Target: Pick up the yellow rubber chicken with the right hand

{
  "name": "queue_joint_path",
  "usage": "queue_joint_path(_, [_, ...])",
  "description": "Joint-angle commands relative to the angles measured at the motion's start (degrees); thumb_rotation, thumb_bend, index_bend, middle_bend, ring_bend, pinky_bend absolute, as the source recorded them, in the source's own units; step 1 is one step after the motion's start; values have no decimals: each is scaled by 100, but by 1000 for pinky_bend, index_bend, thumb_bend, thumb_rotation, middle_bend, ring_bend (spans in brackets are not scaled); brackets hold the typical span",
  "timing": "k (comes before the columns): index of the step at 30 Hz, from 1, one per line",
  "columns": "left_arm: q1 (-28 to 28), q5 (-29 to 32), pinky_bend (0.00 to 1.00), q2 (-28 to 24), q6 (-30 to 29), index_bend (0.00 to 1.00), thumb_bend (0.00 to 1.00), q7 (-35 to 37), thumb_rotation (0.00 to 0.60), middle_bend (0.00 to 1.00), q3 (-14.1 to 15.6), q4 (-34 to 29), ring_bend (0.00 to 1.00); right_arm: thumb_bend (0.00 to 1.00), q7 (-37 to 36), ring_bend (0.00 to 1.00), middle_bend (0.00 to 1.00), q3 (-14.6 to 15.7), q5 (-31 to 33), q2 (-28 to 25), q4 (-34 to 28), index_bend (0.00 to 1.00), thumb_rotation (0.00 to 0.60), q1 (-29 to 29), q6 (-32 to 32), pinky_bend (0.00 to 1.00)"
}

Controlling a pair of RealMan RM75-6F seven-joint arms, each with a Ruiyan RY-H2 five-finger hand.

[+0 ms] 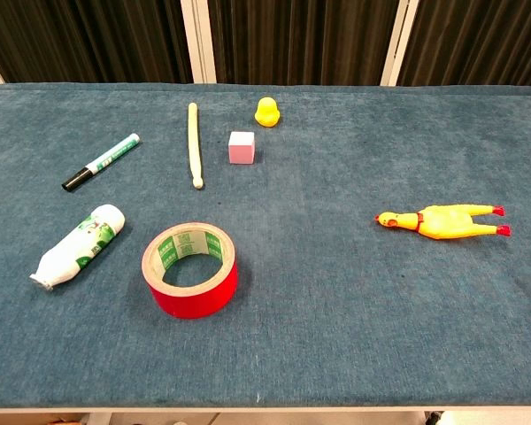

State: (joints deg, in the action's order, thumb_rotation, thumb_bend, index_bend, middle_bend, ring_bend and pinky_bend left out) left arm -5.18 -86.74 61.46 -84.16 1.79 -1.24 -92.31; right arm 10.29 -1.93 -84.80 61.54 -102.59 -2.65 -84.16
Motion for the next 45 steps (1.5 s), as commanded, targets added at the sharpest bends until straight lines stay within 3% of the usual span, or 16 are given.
queue_joint_path(1, [-5, 14, 181, -7, 29, 96, 299, -14, 600, 0, 9, -11, 17, 21, -26, 144, 153, 4, 6, -19, -14, 0, 600, -3, 20, 132])
queue_joint_path(11, [-5, 38, 182, -34, 85, 96, 300, -35, 600, 0, 34, -67, 17, 21, 11, 159, 158, -2, 17, 15, 14, 57, 600, -31, 70, 133])
queue_joint_path(21, [35, 54, 181, -64, 38, 96, 300, -13, 600, 0, 39, -147, 17, 21, 255, 230, 199, -28, 174, 143, -70, 145, 600, -312, 575, 166])
queue_joint_path(29, [24, 90, 186, -99, 108, 95, 299, 48, 600, 0, 47, -171, 18, 22, 881, 287, 229, -212, 590, 338, -181, 186, 600, -956, 1494, 217])
queue_joint_path(37, [25, 132, 208, -150, 149, 96, 299, 118, 600, 0, 45, -208, 23, 22, 1382, 291, 241, -477, 1354, 816, 252, 191, 600, -1728, 2467, 231])
queue_joint_path(45, [15, 150, 208, -155, 173, 96, 300, 133, 600, 0, 36, -197, 23, 32, 1588, 374, 303, -511, 1636, 1289, 650, 301, 600, -2115, 2723, 314])
